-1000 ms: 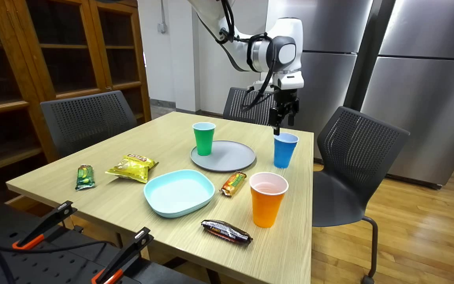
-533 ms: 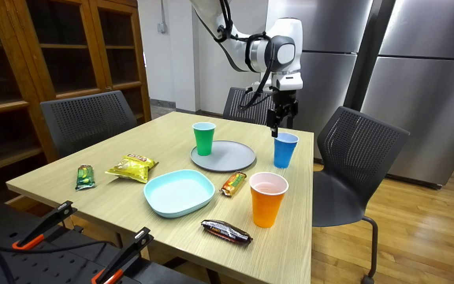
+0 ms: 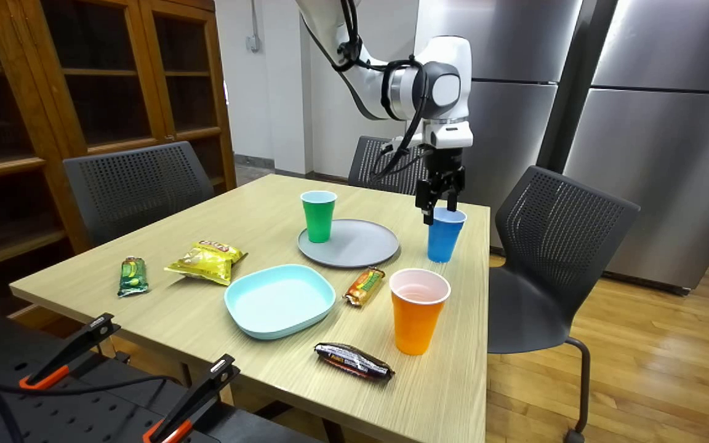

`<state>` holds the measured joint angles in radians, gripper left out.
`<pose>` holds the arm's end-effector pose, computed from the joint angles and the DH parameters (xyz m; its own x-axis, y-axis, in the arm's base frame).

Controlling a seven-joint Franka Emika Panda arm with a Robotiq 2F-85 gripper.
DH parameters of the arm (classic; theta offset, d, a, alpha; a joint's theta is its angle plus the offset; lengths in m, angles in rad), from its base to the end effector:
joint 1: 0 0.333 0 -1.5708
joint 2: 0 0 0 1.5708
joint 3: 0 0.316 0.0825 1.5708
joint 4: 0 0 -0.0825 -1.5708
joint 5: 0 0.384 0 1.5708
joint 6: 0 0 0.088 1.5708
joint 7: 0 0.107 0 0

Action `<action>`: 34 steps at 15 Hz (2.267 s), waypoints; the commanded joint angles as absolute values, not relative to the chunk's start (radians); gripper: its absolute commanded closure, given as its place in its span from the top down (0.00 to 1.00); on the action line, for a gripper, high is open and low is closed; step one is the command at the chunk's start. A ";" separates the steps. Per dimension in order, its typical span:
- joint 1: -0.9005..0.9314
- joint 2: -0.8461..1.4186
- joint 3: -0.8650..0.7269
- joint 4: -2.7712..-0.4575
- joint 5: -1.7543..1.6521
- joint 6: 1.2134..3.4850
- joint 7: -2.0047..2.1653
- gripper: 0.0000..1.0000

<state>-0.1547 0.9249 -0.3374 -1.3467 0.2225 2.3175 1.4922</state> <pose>0.6856 -0.2961 0.1951 -0.4082 -0.9075 0.0988 -0.9119 0.4003 -0.0908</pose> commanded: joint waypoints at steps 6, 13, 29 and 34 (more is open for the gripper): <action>-0.166 0.903 -0.309 -1.399 0.195 2.331 1.501 1.00; -0.171 0.921 -0.301 -1.389 0.197 2.330 1.499 1.00; -0.172 0.920 -0.304 -1.396 0.197 2.365 1.496 0.00; -0.166 0.901 -0.306 -1.414 0.193 2.406 1.487 0.01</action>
